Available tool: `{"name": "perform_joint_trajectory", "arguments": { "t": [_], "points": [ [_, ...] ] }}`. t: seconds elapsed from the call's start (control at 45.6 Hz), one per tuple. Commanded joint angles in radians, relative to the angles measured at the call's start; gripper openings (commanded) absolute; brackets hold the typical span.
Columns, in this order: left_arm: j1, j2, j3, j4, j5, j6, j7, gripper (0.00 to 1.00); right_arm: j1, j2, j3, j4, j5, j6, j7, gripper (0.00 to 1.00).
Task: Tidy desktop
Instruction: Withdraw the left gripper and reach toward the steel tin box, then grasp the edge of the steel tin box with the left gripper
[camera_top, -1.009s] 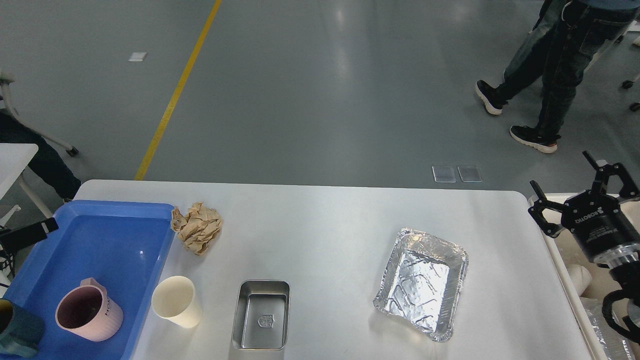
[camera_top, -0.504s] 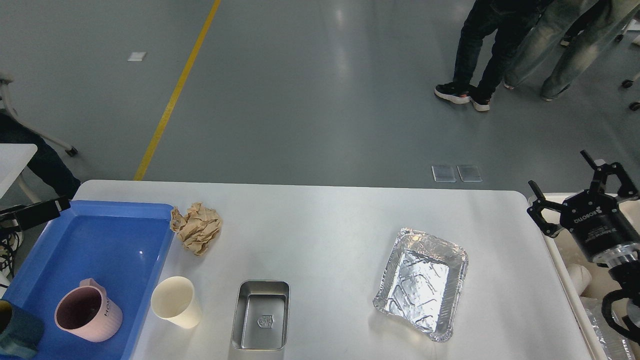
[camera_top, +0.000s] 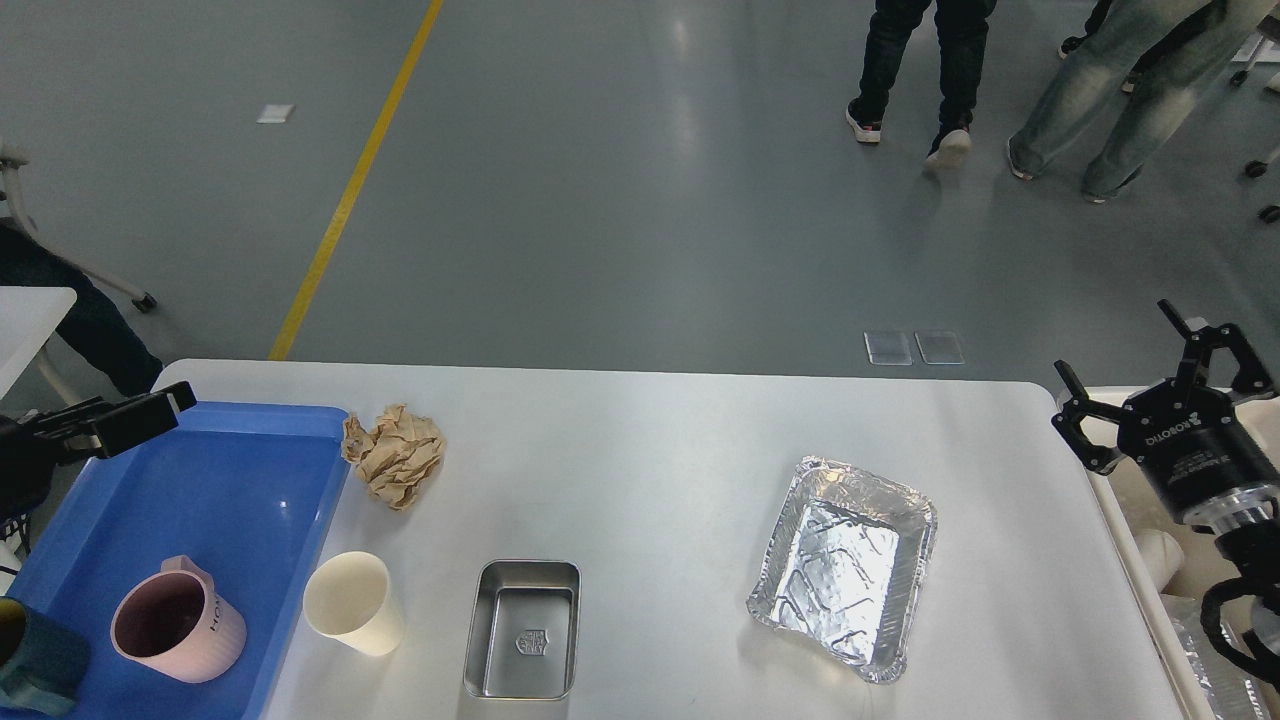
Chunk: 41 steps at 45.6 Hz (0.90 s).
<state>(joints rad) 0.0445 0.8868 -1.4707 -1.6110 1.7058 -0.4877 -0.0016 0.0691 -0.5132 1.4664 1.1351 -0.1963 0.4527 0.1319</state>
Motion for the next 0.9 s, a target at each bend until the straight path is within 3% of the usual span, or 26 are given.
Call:
{"name": "perform_joint_trajectory", "arguments": {
  "t": [0.0,0.241,0.461,0.592,0.877],
  "points": [
    [-0.107,-0.045,0.111,0.005,0.044,0.0,0.003,0.97,0.0,-0.001,0.0,0.002,0.0,0.0,0.0,1.0],
    [-0.23,-0.25,0.257,0.029,0.23,-0.023,0.003,0.97,-0.006,-0.001,0.002,0.0,0.0,0.0,0.0,1.0],
    [-0.308,-0.382,0.352,0.06,0.334,-0.135,0.002,0.97,-0.006,-0.001,0.002,0.0,0.0,0.0,0.0,1.0],
    [-0.324,-0.423,0.383,0.092,0.374,-0.209,0.0,0.97,-0.008,-0.001,0.002,0.0,0.0,0.0,0.0,1.0],
    [-0.313,-0.494,0.426,0.108,0.41,-0.216,-0.001,0.97,-0.011,-0.001,0.003,0.0,0.0,0.001,0.002,1.0]
  ]
}}
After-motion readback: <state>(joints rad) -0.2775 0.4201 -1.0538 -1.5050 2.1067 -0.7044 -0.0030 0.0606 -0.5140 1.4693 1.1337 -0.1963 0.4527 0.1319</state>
